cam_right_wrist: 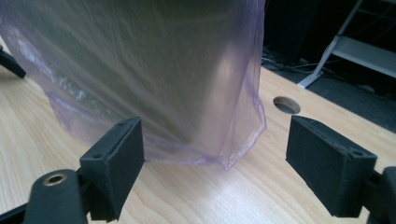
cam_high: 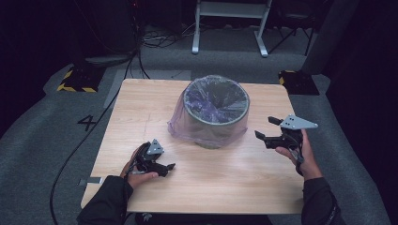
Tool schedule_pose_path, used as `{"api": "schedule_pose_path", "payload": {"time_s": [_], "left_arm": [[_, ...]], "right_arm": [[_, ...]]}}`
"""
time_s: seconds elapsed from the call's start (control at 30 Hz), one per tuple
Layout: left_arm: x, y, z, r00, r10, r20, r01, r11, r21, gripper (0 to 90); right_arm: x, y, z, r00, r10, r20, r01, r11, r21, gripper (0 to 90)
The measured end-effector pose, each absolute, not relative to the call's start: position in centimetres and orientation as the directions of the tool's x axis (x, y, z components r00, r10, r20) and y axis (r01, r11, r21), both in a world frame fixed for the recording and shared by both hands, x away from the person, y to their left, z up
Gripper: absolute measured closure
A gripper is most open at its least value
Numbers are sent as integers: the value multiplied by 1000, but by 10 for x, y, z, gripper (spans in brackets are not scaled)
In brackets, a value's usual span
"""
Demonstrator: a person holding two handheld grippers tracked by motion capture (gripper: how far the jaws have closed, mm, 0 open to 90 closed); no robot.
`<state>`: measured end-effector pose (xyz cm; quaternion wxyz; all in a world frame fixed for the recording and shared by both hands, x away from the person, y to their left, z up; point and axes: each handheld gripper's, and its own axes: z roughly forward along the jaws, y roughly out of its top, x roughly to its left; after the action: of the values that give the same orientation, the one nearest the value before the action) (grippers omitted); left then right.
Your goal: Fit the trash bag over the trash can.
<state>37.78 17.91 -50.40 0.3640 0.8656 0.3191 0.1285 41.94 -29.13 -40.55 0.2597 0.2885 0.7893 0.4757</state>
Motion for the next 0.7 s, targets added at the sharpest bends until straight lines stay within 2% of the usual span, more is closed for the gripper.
{"api": "schedule_pose_path", "payload": {"time_s": [0.7], "left_arm": [[378,179,-504,763,646,-10,459,-531,712,147]], "right_arm": [[421,-269,-365,-711,680,-177,146,389,909,196]]}}
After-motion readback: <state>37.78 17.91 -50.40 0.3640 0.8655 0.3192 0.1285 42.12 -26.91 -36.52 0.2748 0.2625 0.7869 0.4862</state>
